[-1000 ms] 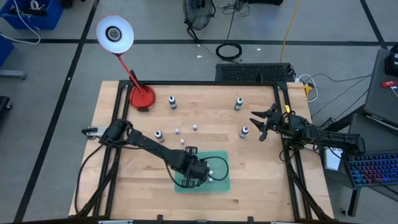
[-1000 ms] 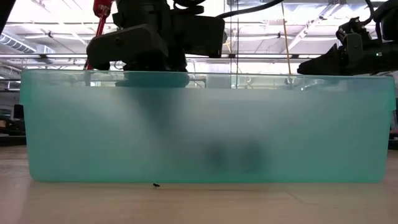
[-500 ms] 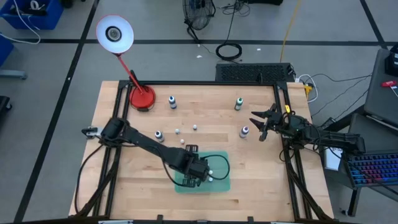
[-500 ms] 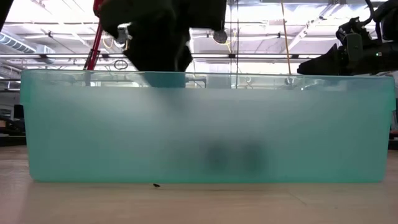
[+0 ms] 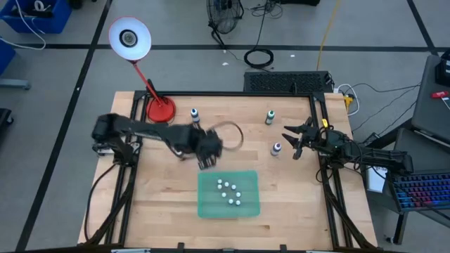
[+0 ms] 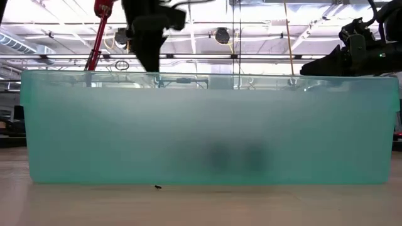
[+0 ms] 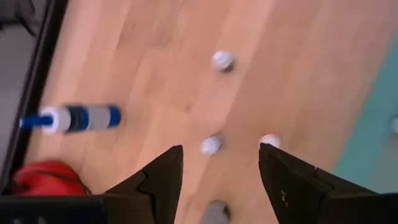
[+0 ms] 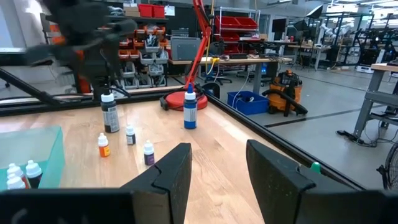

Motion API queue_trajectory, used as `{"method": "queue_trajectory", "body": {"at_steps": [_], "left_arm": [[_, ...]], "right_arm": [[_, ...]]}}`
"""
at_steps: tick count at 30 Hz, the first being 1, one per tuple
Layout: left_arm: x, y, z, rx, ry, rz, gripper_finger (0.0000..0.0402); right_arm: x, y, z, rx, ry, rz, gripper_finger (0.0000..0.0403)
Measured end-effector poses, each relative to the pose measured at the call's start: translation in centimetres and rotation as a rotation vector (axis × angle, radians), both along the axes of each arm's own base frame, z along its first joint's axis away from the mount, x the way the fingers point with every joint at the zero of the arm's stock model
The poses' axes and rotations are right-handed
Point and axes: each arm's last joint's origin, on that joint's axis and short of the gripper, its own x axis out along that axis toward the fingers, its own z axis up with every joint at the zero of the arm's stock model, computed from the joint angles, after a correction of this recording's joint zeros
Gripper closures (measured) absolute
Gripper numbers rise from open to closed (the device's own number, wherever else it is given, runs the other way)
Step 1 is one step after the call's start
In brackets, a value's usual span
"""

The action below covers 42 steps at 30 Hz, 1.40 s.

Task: Pick & Place food coloring
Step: Put the small black food coloring bottle into the blue bin

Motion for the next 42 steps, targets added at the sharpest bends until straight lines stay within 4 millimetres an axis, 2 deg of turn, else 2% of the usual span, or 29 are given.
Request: {"method": "queue_trajectory", "body": {"at_steps": [3, 6, 9, 15, 21, 31, 42], "left_arm": [[-1.6, 2.3, -1.3, -0.043, -0.011, 0.05, 0.019], [-2.4, 3.7, -3.1, -0.106, -0.056, 0.079, 0.019], [-2.8, 4.4, -4.9, -0.162, -0.075, 0.079, 0.019], [-3.4, 5.3, -7.7, -0.163, -0.056, 0.114, 0.019], [-3.6, 5.5, -8.6, -0.164, -0.079, 0.128, 0.019], [-3.2, 5.5, -8.5, -0.168, -0.124, 0.134, 0.019], [-2.1, 5.4, -12.1, -0.194, -0.008, 0.119, 0.019]], "right_arm": [[0.0, 0.0, 0.0, 0.0, 0.0, 0.0, 0.0261], [0.0, 0.0, 0.0, 0.0, -0.001, 0.0, 0.0261], [0.0, 0.0, 0.0, 0.0, -0.001, 0.0, 0.0261], [0.0, 0.0, 0.0, 0.0, -0.001, 0.0, 0.0261], [0.0, 0.0, 0.0, 0.0, -0.001, 0.0, 0.0261], [0.0, 0.0, 0.0, 0.0, -0.001, 0.0, 0.0261], [0.0, 0.0, 0.0, 0.001, 0.003, 0.0, 0.0261]]}}
